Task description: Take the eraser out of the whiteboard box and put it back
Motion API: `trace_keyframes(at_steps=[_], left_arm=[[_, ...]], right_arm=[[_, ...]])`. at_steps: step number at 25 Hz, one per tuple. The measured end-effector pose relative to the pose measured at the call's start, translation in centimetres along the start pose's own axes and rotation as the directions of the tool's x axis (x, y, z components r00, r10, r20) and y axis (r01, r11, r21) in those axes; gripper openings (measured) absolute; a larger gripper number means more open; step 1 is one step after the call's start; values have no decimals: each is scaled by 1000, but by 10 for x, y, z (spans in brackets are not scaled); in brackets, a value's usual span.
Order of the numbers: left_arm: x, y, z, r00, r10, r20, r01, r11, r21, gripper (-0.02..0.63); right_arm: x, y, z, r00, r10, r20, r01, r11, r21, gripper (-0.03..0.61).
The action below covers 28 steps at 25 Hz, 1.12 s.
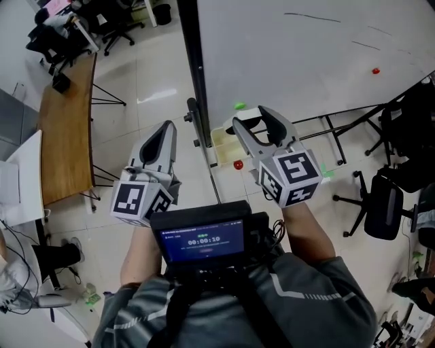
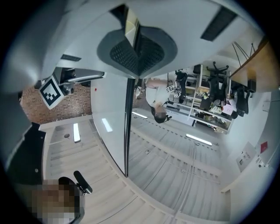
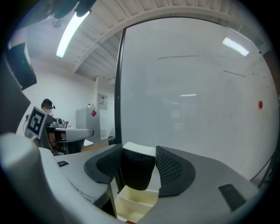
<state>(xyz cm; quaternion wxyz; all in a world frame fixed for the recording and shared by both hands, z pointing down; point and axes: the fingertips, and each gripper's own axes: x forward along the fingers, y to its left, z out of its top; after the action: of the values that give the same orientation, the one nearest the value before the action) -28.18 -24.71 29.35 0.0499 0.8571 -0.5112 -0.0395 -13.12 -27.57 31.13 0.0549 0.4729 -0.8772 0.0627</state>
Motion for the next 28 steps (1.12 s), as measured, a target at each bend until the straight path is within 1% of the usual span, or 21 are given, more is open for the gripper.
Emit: trace_keyframes(at_steps=[4, 8, 12, 17, 23, 28], left_arm=[[-3, -17, 34, 999, -7, 51, 4, 999, 54, 31], [-5, -25, 41, 998, -15, 62, 10, 997, 83, 31], [-4, -37, 42, 997, -30, 72, 24, 996, 84, 31], [-4, -36, 40, 997, -27, 66, 20, 995, 95, 29], [-5, -37, 43, 997, -21, 77, 15, 997, 74, 29], [-7, -30, 41, 997, 16, 74, -20, 999, 41, 31]], right_arm=[[-26, -2, 45, 994, 26, 102, -24, 1000, -18, 272], [-40, 2, 67, 986, 60, 154, -56, 998, -33, 272], [-51, -1, 71, 982, 74, 175, -69, 997, -35, 272], [-50, -1, 71, 981, 76, 177, -72, 997, -28, 272], [-51, -2, 71, 981, 81, 179, -77, 997, -26, 272], [-54, -3, 71, 979, 92, 183, -89, 996, -22, 272]])
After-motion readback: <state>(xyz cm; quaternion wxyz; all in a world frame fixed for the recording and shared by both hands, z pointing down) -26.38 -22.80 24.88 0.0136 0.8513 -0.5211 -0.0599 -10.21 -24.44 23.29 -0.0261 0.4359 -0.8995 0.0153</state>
